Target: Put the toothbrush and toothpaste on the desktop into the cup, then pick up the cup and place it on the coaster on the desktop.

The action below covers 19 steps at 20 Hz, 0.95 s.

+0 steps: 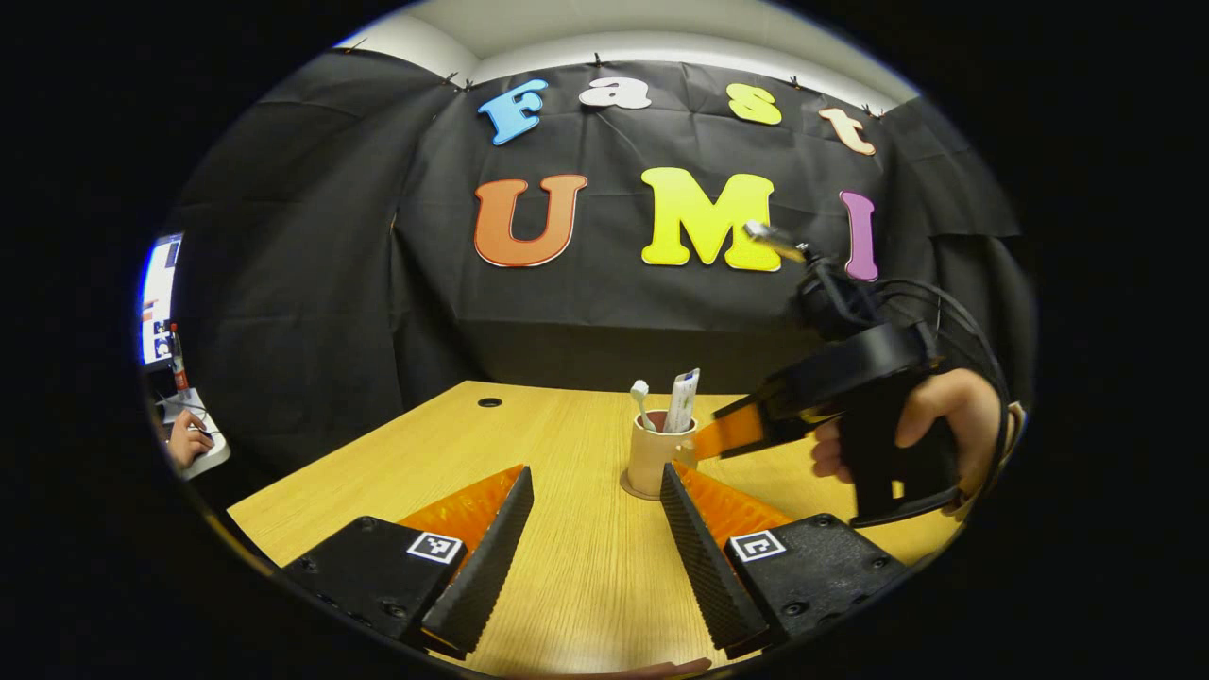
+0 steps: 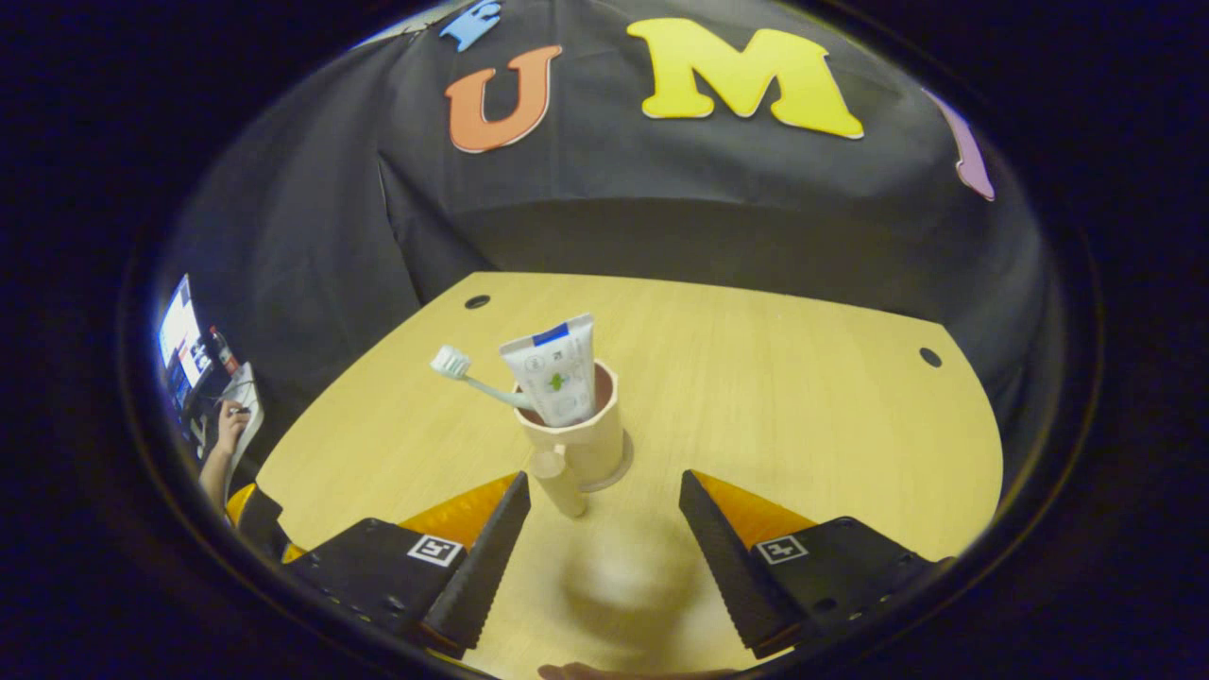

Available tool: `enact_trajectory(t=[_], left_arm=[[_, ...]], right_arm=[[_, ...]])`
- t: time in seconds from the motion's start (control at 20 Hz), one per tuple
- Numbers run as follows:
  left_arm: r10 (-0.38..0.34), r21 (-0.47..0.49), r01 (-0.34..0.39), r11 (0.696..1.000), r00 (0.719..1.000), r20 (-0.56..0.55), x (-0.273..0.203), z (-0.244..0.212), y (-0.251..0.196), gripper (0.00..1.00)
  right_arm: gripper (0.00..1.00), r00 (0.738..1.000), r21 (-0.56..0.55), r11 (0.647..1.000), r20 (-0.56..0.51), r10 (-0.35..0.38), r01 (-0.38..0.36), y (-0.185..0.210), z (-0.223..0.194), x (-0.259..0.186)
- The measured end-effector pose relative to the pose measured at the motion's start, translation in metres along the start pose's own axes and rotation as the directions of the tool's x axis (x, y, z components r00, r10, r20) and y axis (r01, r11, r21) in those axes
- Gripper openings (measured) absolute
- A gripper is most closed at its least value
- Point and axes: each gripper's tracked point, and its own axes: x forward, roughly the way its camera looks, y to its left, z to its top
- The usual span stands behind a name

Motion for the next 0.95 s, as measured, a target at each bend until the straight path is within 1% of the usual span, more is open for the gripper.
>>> enact_trajectory(t=[0.15, 0.2, 0.25, 0.3, 0.35, 0.45, 0.55, 0.7, 0.75, 0.8, 0.85, 0.95], left_arm=[[-0.016, -0.008, 0.016, 1.0, 1.0, -0.003, 0.005, 0.006, -0.013, 0.87], [-0.024, -0.011, 0.024, 1.0, 1.0, -0.007, 0.005, 0.007, -0.019, 0.87], [-0.027, -0.008, 0.027, 1.0, 1.0, -0.009, 0.006, 0.008, -0.023, 0.87], [-0.033, 0.004, 0.033, 0.999, 0.999, -0.01, 0.007, 0.009, -0.028, 0.87], [-0.032, 0.016, 0.032, 0.999, 0.999, -0.01, 0.007, 0.011, -0.031, 0.87], [-0.028, 0.018, 0.028, 0.999, 1.0, -0.011, 0.006, 0.014, -0.035, 0.87], [-0.038, 0.012, 0.038, 0.999, 0.999, -0.012, 0.003, 0.015, -0.048, 0.87], [-0.055, 0.027, 0.055, 0.998, 0.998, -0.012, -0.001, 0.018, -0.066, 0.87], [-0.051, 0.03, 0.051, 0.998, 0.999, -0.013, -0.003, 0.021, -0.069, 0.87], [-0.047, 0.034, 0.047, 0.998, 0.999, -0.007, -0.005, 0.024, -0.071, 0.87], [-0.041, 0.032, 0.041, 0.999, 0.999, -0.001, -0.006, 0.027, -0.073, 0.87], [-0.042, 0.02, 0.041, 0.999, 0.999, 0.014, -0.011, 0.032, -0.082, 0.87]], right_arm=[[0.96, 0.994, 0.035, 0.999, 0.107, -0.026, 0.022, -0.031, 0.011, -0.038], [0.96, 0.989, 0.039, 0.999, 0.141, -0.038, 0.033, -0.043, 0.014, -0.053], [0.94, 0.983, 0.039, 0.998, 0.175, -0.055, 0.049, -0.055, 0.015, -0.067], [0.96, 0.975, 0.04, 0.997, 0.208, -0.074, 0.067, -0.066, 0.013, -0.082], [0.96, 0.967, 0.036, 0.995, 0.236, -0.096, 0.09, -0.076, 0.011, -0.096], [0.96, 0.946, 0.027, 0.992, 0.299, -0.123, 0.12, -0.094, 0.005, -0.126], [0.96, 0.925, 0.035, 0.988, 0.348, -0.151, 0.148, -0.109, -0.005, -0.15], [0.96, 0.899, 0.056, 0.987, 0.407, -0.159, 0.149, -0.121, -0.019, -0.188], [0.96, 0.887, 0.059, 0.986, 0.43, -0.167, 0.158, -0.126, -0.021, -0.2], [0.93, 0.871, 0.058, 0.983, 0.457, -0.181, 0.174, -0.131, -0.024, -0.21], [0.96, 0.851, 0.055, 0.979, 0.486, -0.197, 0.195, -0.137, -0.025, -0.221], [0.96, 0.825, 0.048, 0.971, 0.519, -0.223, 0.232, -0.148, -0.033, -0.235]])
